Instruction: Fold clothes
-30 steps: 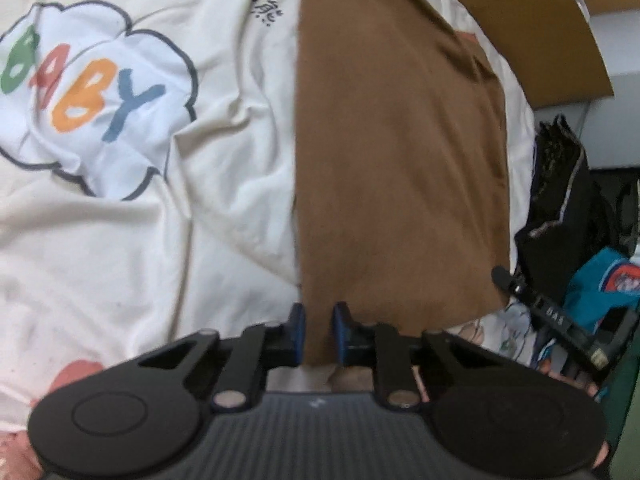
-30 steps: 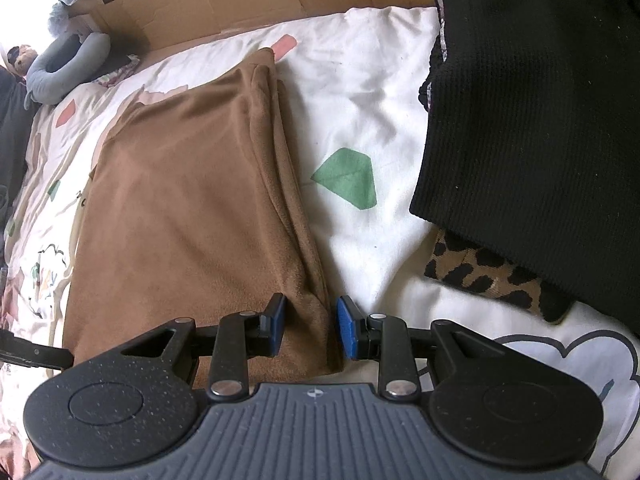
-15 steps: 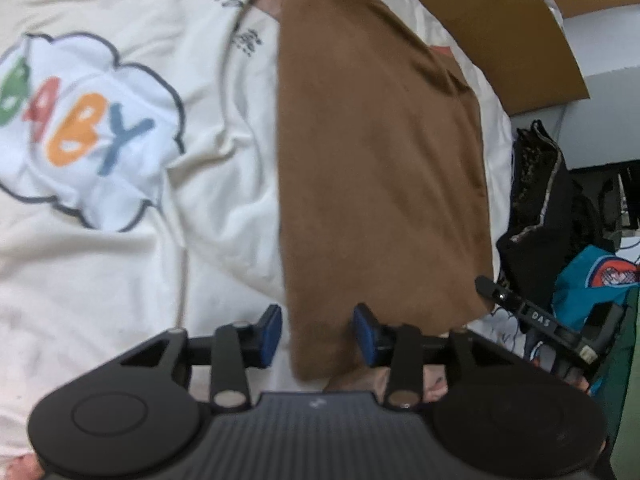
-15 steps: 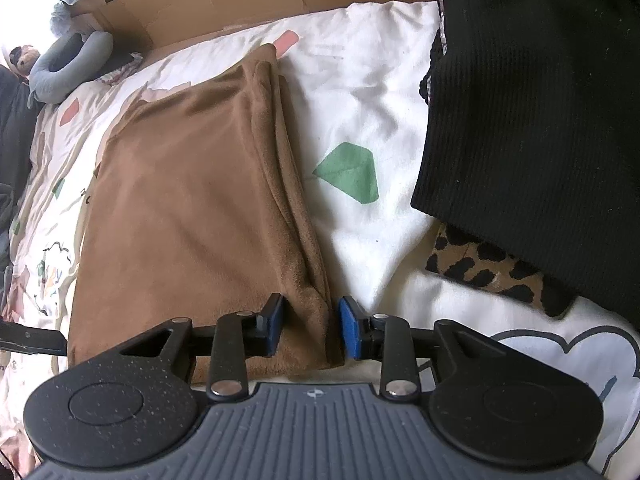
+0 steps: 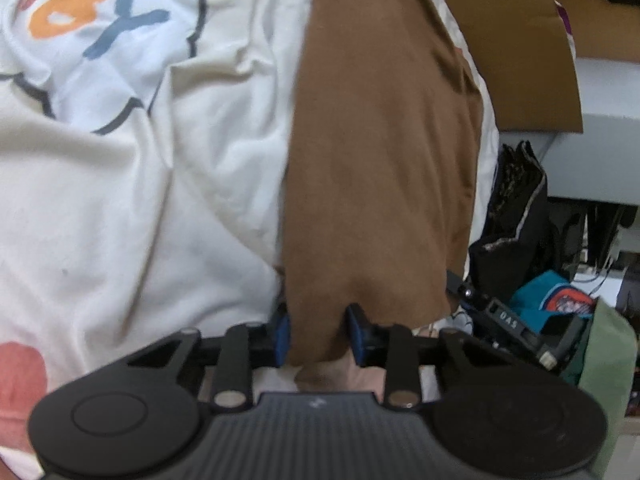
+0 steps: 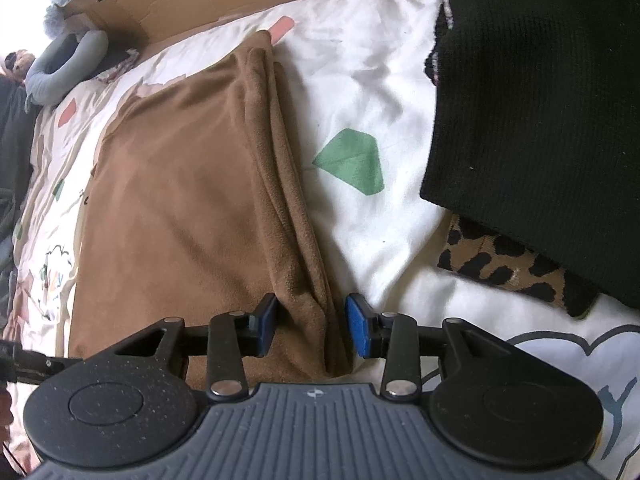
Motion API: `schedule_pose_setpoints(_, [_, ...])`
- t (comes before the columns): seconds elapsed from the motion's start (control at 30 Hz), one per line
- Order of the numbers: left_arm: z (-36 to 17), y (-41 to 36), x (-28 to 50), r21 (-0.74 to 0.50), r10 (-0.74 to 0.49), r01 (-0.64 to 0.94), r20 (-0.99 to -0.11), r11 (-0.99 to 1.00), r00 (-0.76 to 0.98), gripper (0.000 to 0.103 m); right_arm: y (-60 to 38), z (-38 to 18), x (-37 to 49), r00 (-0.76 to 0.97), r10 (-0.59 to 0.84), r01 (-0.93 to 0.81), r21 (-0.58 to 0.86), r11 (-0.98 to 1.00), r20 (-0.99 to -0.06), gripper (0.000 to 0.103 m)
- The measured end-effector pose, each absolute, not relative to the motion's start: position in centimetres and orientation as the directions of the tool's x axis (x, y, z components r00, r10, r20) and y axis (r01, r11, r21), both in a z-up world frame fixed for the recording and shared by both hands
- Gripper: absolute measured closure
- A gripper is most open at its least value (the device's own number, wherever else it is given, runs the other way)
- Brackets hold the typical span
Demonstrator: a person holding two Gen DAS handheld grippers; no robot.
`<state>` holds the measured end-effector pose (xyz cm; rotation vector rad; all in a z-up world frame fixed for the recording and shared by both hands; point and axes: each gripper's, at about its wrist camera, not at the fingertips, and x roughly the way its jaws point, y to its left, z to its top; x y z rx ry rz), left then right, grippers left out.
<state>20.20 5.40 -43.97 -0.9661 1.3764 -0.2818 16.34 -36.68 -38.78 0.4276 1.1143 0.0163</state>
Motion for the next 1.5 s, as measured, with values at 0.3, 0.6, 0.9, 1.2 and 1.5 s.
schedule_pose_setpoints(0.3, [-43.6, 5.3, 20.9, -0.71, -0.674, -0.324, -0.701, 0.625, 0.236, 0.073, -36.9, -37.8, 16.1, 0.468, 0.255, 0.212, 0.387, 0.897, -0.846, 0.091])
schedule_pose_setpoints(0.6, [-41.1, 5.2, 20.7, -0.712, -0.67, -0.297, -0.701, 0.636, 0.245, 0.092, -37.2, -36.2, 15.7, 0.493, 0.278, 0.211, 0.423, 0.881, -0.824, 0.093])
schedule_pose_setpoints(0.9, [-37.4, 7.7, 21.3, -0.684, -0.64, -0.263, -0.73, 0.681, 0.241, 0.093, -36.7, -34.3, 14.8, 0.489, 0.359, 0.254, 0.523, 0.814, -0.795, 0.093])
schedule_pose_setpoints(1.2, [-36.3, 9.1, 19.7, -0.661, -0.63, -0.271, -0.75, 0.699, 0.204, 0.093, -35.1, -33.6, 13.3, 0.438, 0.411, 0.252, 0.548, 0.797, -0.799, 0.093])
schedule_pose_setpoints(1.5, [-37.2, 8.9, 17.2, -0.627, -0.63, -0.279, -0.771, 0.727, 0.09, 0.093, -33.5, -33.7, 11.3, 0.357, 0.416, 0.256, 0.516, 0.818, -0.837, 0.093])
